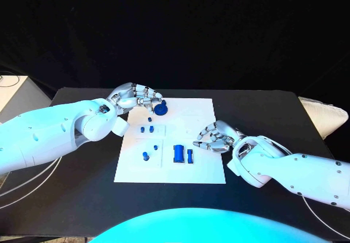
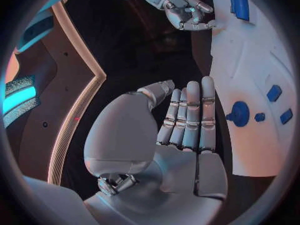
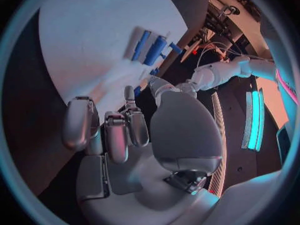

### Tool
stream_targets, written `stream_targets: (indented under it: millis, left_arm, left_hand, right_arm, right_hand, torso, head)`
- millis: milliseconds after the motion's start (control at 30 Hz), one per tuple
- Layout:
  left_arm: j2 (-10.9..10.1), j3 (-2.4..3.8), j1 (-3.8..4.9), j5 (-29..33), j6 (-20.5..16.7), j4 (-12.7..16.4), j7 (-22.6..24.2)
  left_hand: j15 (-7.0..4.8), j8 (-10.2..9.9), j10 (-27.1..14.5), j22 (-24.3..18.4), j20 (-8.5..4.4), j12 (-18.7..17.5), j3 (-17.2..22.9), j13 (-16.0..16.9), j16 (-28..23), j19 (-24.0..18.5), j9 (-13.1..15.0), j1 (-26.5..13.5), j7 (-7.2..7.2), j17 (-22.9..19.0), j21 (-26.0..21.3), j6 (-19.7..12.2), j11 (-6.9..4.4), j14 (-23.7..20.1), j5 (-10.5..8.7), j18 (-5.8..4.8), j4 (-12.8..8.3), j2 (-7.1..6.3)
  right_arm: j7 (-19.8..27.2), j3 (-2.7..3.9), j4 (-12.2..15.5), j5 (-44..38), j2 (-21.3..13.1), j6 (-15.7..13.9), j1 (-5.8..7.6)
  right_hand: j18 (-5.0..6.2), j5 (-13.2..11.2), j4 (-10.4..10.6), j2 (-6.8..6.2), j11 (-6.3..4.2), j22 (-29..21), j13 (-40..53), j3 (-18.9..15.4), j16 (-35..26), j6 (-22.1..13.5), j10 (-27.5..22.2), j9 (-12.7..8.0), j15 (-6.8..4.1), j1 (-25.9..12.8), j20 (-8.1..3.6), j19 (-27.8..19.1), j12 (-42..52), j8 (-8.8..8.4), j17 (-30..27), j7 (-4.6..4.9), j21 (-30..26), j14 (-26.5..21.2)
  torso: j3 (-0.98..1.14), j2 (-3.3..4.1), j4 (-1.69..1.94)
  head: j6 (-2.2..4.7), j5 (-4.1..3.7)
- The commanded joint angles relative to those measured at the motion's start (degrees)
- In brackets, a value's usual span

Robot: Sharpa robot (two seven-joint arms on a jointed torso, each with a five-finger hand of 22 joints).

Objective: Assemble the parts on the task board

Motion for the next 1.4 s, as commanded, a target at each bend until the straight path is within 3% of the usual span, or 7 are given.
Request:
stream_targets:
  millis: [33,733,767,1000,1033,1067,1400]
  left_arm:
    - [0.8,0.06,-0.05,3.46,-1.81,-1.18,2.7]
    - [7.41,0.12,-0.13,13.62,-9.28,-12.38,11.7]
    - [7.09,0.08,-0.13,11.1,-7.66,-11.88,8.73]
    - [7.01,0.12,-0.52,11.73,-10.91,-9.88,9.08]
    - [6.98,0.13,-0.63,11.9,-11.83,-9.31,9.18]
    - [6.96,0.14,-0.75,12.1,-12.85,-8.68,9.3]
    - [6.54,0.35,-2.76,15.35,-29.64,1.69,11.13]
  left_hand:
    - [0.06,0.3,-0.3,-0.06,0.3,0.21,0.1,-0.05,0.24,0.3,-0.07,-0.19,0.17,-0.05,-0.22,-0.39,0.01,-0.33,0.24,0.88,0.41,0.55]
    - [4.32,-0.77,5.76,-19.33,5.57,-17.8,-1.09,-1.99,-35.73,-3.52,-2.52,0.01,0.42,-12.82,-30.85,-3.14,1.75,-6.54,-0.85,0.8,7.76,-0.68]
    - [-4.11,-18.88,-48.54,-28.75,-9.02,-29.91,-30.44,-5.57,-62.02,-50.16,-14.3,-23.72,-11.53,-23.94,-52.97,-49.75,-8.39,-53.64,-13.02,-9.7,0.15,7.89]
    - [-4.11,-18.88,-48.54,-28.75,-9.02,-29.91,-30.44,-5.57,-62.02,-50.16,-14.3,-35.01,-11.53,-23.94,-52.97,-49.75,-8.39,-53.64,-13.02,-9.7,0.15,7.89]
    - [-4.11,-18.88,-48.54,-28.75,-9.02,-29.91,-30.44,-5.57,-62.02,-50.16,-14.3,-36.59,-11.53,-23.94,-52.97,-49.75,-8.39,-53.64,-13.02,-9.7,0.15,7.89]
    - [-4.11,-18.88,-48.54,-28.75,-9.02,-29.91,-30.44,-5.57,-62.02,-50.16,-14.3,-77.75,-11.53,-23.94,-52.97,-49.75,-8.39,-53.64,-13.02,-9.7,0.15,7.89]
    - [-4.11,-18.88,-48.54,-28.75,-9.02,-29.91,-30.44,-5.57,-62.02,-50.16,-14.3,-77.75,-11.53,-23.94,-52.97,-49.75,-8.39,-53.64,-13.02,-9.7,0.15,7.89]
  right_arm:
    - [15.32,0.14,-1.6,14.19,-0.14,-4.79,0.73]
    - [35.89,2.43,-23.49,44.94,2.93,13.54,5.41]
    - [31.33,2.37,-22.85,37.37,2.7,6.63,5.15]
    - [32.61,3.18,-20.6,40.63,2.48,4.54,4.56]
    - [32.98,3.41,-19.97,41.55,2.41,3.95,4.4]
    - [33.38,3.67,-19.27,42.57,2.35,3.3,4.21]
    - [39.31,7.46,-8.89,57.63,1.32,-6.36,1.51]
  right_hand:
    - [1.19,-0.47,-0.14,0.62,0.6,7.68,10.18,-0.69,-1.57,-0.83,0.85,-0.01,0.67,0.12,0.75,0.64,-2.83,-0.2,11.85,0.22,-4.43,4.87]
    - [6.85,-2.94,-9.41,0.76,7.38,-29.6,-51.18,18.21,-64.25,-7.86,-24.83,-3.53,8.53,6.9,8.25,-24.68,-70.65,-0.79,-42.41,6.1,-62.47,-28.72]
    - [-3.51,-15.53,-16.44,12.67,-1.04,-74.95,-74.92,-14.62,-89.1,-57.16,-42.76,-25.25,3.06,-15.51,-2.49,-42.22,-79.42,-14.61,-74.9,-6.08,-66.0,-84.02]
    - [-3.51,-15.53,-16.44,12.67,-1.04,-74.95,-74.92,-14.62,-89.1,-57.16,-84.05,-25.25,3.06,-27.64,-2.49,-84.0,-79.42,-14.61,-74.9,-6.08,-66.0,-84.02]
    - [-3.51,-15.53,-16.44,12.67,-1.04,-74.95,-74.92,-14.62,-89.1,-57.16,-84.05,-25.25,3.06,-69.21,-2.49,-84.0,-79.42,-14.61,-74.9,-6.08,-66.0,-84.02]
    - [-3.51,-15.53,-16.44,12.67,-1.04,-74.95,-74.92,-14.62,-89.1,-57.16,-84.05,-25.25,3.06,-69.21,-2.49,-84.0,-79.42,-14.61,-74.9,-6.08,-66.0,-84.02]
    - [-3.51,-15.53,-16.44,12.67,-1.04,-74.95,-74.92,-14.62,-89.1,-57.16,-84.05,-25.25,3.06,-69.21,-2.49,-84.0,-79.42,-14.61,-74.9,-6.08,-66.0,-84.02]
  torso:
    - [-0.11,-0.84,-0.66]
    - [0.82,-3.71,-1.85]
    - [0.48,-3.53,-1.83]
    - [0.55,-3.74,-1.5]
    - [0.57,-3.8,-1.41]
    - [0.59,-3.87,-1.31]
    - [0.89,-4.83,0.13]
  head:
    - [0.0,0.33]
    - [4.51,2.35]
    - [3.46,2.2]
    - [5.09,1.48]
    - [5.55,1.28]
    - [6.06,1.06]
    - [13.26,-2.11]
